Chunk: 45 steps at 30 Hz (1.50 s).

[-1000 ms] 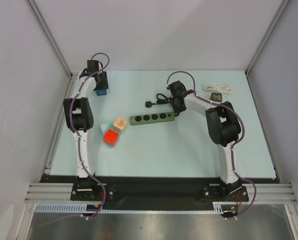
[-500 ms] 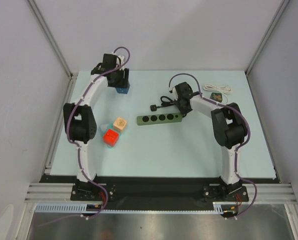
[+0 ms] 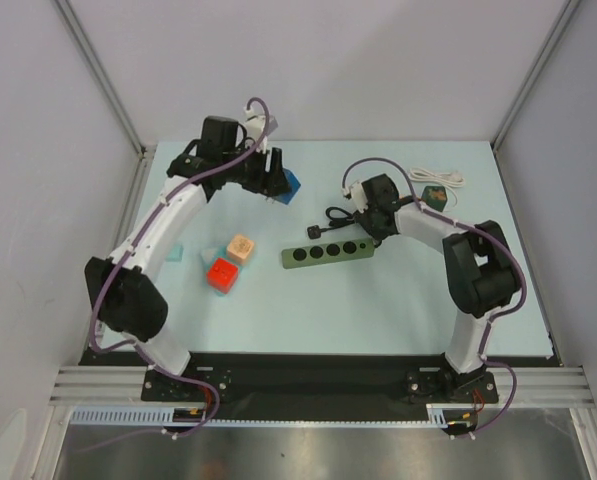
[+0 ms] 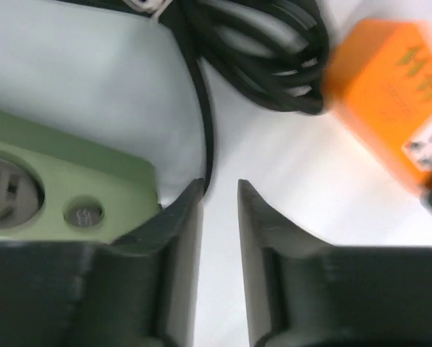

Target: Insert the plug

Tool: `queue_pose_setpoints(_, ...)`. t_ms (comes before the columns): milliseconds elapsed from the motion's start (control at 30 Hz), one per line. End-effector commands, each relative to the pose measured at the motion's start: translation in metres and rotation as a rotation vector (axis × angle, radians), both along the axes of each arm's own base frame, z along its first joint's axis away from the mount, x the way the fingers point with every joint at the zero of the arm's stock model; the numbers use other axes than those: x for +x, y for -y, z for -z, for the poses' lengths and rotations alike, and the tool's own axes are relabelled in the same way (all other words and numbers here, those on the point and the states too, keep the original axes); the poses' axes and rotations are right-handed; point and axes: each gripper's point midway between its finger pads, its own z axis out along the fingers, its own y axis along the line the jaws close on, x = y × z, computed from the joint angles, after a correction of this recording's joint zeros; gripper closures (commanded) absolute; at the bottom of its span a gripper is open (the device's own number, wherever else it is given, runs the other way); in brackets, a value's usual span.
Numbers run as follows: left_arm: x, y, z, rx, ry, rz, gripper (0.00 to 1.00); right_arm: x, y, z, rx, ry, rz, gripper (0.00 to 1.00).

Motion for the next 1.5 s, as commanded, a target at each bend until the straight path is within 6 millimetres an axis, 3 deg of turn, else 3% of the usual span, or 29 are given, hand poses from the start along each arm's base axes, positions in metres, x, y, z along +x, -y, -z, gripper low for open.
queue_pose_setpoints(0,-0.047,0.029,-0.045,-0.157,0.072,0.19,1.0,0.029,-0.01,-0.093,0.138,0.187,0.009,0.47)
queue_pose_setpoints(33,-0.058,0.029,-0.058,-0.174,0.107,0.206,1.0,0.027,-0.013,-0.116,0.173,0.227,-0.005,0.39)
queue_pose_setpoints(100,-0.075,0.032,-0.058,-0.206,0.111,0.26,1.0,0.024,-0.024,-0.144,0.254,0.255,-0.044,0.25)
queue_pose_setpoints(167,-0.093,0.033,-0.061,-0.226,0.13,0.312,1.0,0.011,-0.033,-0.172,0.345,0.25,-0.098,0.19)
queue_pose_setpoints(200,-0.108,0.038,-0.064,-0.254,0.131,0.382,1.0,-0.001,-0.035,-0.173,0.374,0.199,-0.104,0.14)
queue_pose_setpoints(233,-0.118,0.039,-0.058,-0.262,0.119,0.42,1.0,-0.005,-0.041,-0.193,0.424,0.2,-0.128,0.13)
queue_pose_setpoints(267,-0.129,0.04,-0.065,-0.275,0.145,0.452,1.0,-0.023,-0.058,-0.206,0.531,0.145,-0.211,0.13)
queue_pose_setpoints(333,-0.152,0.048,-0.064,-0.305,0.162,0.551,1.0,-0.051,-0.068,-0.224,0.673,0.052,-0.267,0.1)
queue_pose_setpoints(367,-0.165,0.048,-0.072,-0.323,0.19,0.589,1.0,-0.079,-0.085,-0.245,0.794,0.009,-0.386,0.06)
queue_pose_setpoints(400,-0.179,0.052,-0.075,-0.349,0.19,0.648,1.0,-0.095,-0.093,-0.252,0.846,-0.022,-0.429,0.01)
queue_pose_setpoints(533,-0.212,0.05,-0.081,-0.402,0.259,0.793,1.0,-0.168,-0.119,-0.281,0.983,-0.1,-0.681,0.0)
queue_pose_setpoints(733,-0.23,0.048,-0.087,-0.407,0.346,0.884,1.0,-0.227,-0.134,-0.31,1.062,-0.11,-0.859,0.0)
queue_pose_setpoints(900,-0.235,0.052,-0.082,-0.396,0.363,0.91,1.0,-0.229,-0.149,-0.314,1.038,-0.105,-0.848,0.0)
queue_pose_setpoints(1067,-0.239,0.051,-0.079,-0.387,0.372,0.919,1.0,-0.215,-0.169,-0.292,0.957,-0.157,-0.784,0.0)
queue_pose_setpoints(1200,-0.237,0.052,-0.076,-0.38,0.359,0.913,1.0,-0.222,-0.183,-0.292,0.953,-0.153,-0.826,0.0)
queue_pose_setpoints(1467,-0.239,0.055,-0.075,-0.386,0.343,0.934,1.0,-0.216,-0.198,-0.283,0.902,-0.126,-0.855,0.05)
